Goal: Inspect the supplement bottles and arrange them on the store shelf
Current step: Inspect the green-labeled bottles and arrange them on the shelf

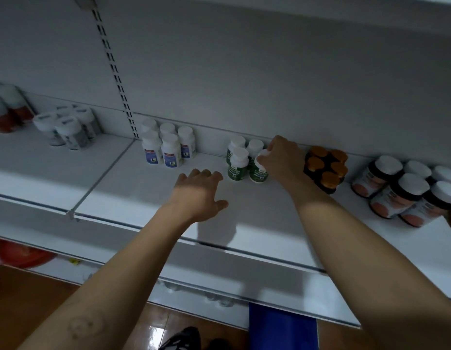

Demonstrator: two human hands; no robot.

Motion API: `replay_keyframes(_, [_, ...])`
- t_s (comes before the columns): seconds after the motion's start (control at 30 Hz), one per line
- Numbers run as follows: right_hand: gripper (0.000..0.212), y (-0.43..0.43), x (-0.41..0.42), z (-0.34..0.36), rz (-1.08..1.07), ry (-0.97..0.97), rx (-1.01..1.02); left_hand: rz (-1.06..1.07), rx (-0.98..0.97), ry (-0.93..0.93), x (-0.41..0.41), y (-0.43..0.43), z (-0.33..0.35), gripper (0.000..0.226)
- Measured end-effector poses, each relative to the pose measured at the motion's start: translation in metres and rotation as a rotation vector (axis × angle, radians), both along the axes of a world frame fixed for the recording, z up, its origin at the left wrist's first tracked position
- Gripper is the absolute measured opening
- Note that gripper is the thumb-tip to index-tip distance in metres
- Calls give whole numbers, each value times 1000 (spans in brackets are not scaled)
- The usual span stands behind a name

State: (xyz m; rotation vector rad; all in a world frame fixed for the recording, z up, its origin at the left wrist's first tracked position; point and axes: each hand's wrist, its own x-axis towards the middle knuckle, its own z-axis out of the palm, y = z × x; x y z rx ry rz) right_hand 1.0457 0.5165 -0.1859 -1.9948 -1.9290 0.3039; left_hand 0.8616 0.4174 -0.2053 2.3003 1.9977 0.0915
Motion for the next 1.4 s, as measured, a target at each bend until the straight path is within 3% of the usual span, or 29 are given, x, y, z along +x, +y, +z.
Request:
replay_keyframes(0.27, [29,1,-19,-11,-38,-54,9,-27,-115,-31,-17,17,3,64])
replay_keyframes(0.5, [30,-10,-29,-5,22,-168,156,-87,-119,-61,-30,26,4,63])
replay_keyframes(0.83, [46,15,-69,-14,-11,-270,-11,-108,-130,-160,-49,23,-11,62])
replay_keyframes(1.03, [35,-14,-69,-9,-90,10,2,-119,-78,-249,-56,9,-15,62])
replay_keyframes(1.17, [28,-52,-64,5,-115,269,69,-149,86,-382,-55,-6,-18,66])
replay_keyframes(1.33, [23,-102,-56,11,-223,752,99,-236,-49,-570,-50,-15,2,94])
replay_keyframes(1.4, [20,-118,-50,14,-239,861,85,-294,-83,-678,-45,-21,14,98])
